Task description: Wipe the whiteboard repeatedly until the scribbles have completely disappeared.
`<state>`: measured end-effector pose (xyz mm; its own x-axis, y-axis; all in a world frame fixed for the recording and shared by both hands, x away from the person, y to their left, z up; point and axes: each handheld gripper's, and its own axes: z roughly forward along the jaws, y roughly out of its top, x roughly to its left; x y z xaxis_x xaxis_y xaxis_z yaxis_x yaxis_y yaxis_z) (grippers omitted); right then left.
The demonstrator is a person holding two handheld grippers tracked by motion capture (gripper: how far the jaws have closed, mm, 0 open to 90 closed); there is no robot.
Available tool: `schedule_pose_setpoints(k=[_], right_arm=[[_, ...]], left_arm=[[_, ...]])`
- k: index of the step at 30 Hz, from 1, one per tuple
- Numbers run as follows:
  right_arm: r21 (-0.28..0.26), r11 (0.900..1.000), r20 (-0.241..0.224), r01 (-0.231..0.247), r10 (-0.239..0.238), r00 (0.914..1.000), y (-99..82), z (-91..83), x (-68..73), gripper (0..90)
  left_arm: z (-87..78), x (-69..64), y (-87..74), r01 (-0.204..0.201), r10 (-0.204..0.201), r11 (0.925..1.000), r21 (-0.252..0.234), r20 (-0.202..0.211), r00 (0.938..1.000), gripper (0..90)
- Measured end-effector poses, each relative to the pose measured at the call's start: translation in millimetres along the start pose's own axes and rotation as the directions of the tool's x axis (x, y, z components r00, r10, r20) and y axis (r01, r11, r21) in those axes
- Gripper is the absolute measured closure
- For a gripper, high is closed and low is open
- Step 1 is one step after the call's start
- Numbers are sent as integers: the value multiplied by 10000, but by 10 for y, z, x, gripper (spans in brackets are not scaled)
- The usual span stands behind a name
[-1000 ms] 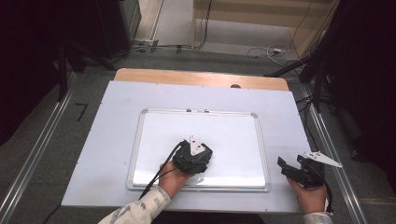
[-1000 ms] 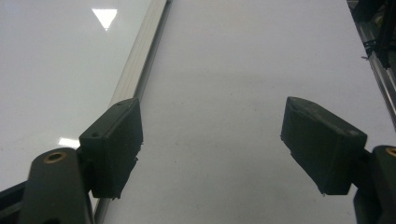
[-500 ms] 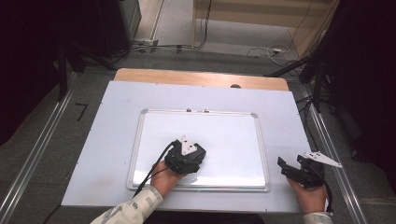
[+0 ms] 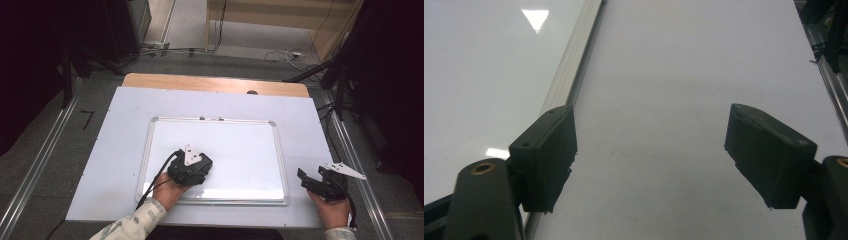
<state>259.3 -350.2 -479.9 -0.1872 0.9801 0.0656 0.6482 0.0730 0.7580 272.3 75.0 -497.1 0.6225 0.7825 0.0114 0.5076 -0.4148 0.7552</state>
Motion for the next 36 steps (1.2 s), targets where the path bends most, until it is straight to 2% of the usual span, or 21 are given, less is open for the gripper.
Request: schedule_pose_setpoints(k=[9,15,20,22,26,30,32,33,36], right_arm=[[-8,10000,1,22,-22,10000,-1,2,3,198],[-21,10000,32,18,-17,10000,-3,1,-1,199],[-3,10000,7,23,-23,10000,-3,-3,8,200],[-18,10000,14,31,-31,10000,-2,-5,6,200],[-54,10000,-12,15,-15,10000,5,-3,5,202],[-26,9999,-31,97,-97,9999,18,15,16,202],[-39,10000,-37,78,-78,10000,24,22,21,202],[-42,9999,-33,95,-95,9999,25,26,20,202],[2,10000,-48,88,-88,9999,26,31,23,202]], left_arm=[[-76,119,-73,129,-129,9999,-23,-192,9997,415],[-132,237,-139,402,-409,9991,-142,-544,9977,414],[-148,268,-150,471,-477,9988,-120,-585,9971,415],[-161,299,-160,628,-636,9979,-138,-674,9957,415],[-195,385,-188,1093,-1115,9936,-299,-856,9901,415],[-270,483,-199,1551,-1602,9864,-546,-1059,9814,414],[-332,513,-181,1687,-1782,9819,-863,-1185,9768,414],[-376,536,-164,1793,-1930,9776,-1104,-1283,9728,414],[-457,586,-145,2134,-2325,9667,-1410,-1371,9629,414]])
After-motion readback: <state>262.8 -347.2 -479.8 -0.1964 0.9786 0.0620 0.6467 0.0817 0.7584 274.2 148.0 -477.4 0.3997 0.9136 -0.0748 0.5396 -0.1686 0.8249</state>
